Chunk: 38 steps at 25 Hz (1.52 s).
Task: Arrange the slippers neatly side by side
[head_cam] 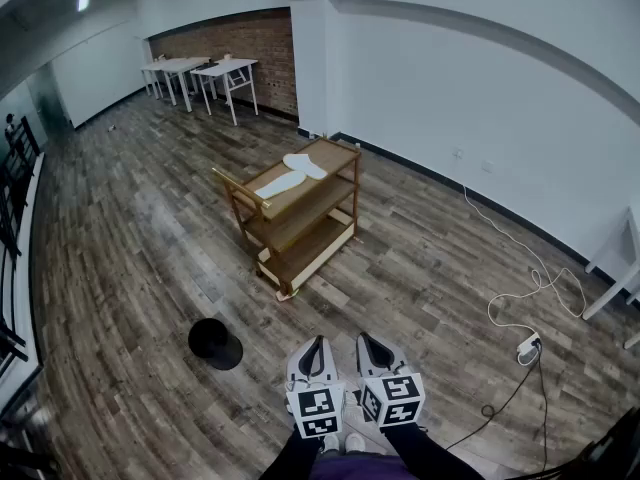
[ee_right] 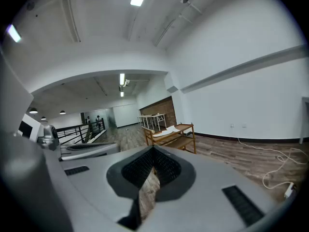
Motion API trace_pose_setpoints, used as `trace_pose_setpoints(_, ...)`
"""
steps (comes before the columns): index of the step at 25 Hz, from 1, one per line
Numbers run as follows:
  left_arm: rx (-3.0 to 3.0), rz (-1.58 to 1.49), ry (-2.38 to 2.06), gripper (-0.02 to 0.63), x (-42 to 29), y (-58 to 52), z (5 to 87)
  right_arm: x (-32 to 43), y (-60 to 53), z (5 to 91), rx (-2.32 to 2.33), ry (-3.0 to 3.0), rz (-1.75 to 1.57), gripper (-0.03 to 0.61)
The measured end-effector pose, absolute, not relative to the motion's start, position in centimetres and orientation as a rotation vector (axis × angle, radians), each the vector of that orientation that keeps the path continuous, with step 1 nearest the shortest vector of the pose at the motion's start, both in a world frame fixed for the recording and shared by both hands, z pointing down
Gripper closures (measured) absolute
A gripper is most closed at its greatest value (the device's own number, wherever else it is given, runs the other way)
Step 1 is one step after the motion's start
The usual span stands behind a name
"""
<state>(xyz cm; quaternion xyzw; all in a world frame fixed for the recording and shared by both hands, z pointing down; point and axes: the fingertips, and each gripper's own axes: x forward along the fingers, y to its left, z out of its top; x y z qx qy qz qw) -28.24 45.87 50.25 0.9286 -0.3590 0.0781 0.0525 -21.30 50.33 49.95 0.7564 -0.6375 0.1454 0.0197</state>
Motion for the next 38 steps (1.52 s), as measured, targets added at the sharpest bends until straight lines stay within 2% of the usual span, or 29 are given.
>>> trace_pose_setpoints(38, 2.746, 0.318, -1.065, 0.614, -32.0, 44.9, 54.0, -23.5, 49.9, 51.6, 2.39, -1.904, 0.483, 0.58)
